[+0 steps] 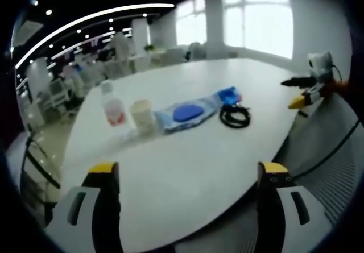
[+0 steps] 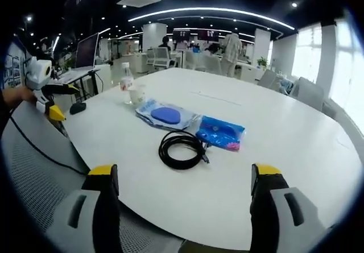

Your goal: Arrange the tabletop items into an orderly group along one side of the table until the central work area is clear of visible clutter.

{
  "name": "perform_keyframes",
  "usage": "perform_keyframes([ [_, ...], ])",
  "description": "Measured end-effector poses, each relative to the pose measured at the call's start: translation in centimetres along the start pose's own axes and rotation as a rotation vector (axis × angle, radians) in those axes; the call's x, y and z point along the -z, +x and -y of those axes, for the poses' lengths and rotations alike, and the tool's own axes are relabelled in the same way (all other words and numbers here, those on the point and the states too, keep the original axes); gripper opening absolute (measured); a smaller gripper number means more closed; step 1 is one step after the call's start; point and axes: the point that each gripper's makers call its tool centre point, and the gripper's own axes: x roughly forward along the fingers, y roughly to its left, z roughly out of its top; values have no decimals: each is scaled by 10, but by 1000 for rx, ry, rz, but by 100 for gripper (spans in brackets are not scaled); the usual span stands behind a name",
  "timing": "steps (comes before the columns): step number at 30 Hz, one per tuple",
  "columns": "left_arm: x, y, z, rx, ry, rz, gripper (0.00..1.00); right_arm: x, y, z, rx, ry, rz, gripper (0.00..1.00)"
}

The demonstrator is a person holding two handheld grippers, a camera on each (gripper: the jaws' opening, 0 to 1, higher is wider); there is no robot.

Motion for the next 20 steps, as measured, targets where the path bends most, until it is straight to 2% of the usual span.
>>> perform_keyframes([
  [20,1,1,-1,3,-12,3,96,0,0,6,36,3,-1,96],
])
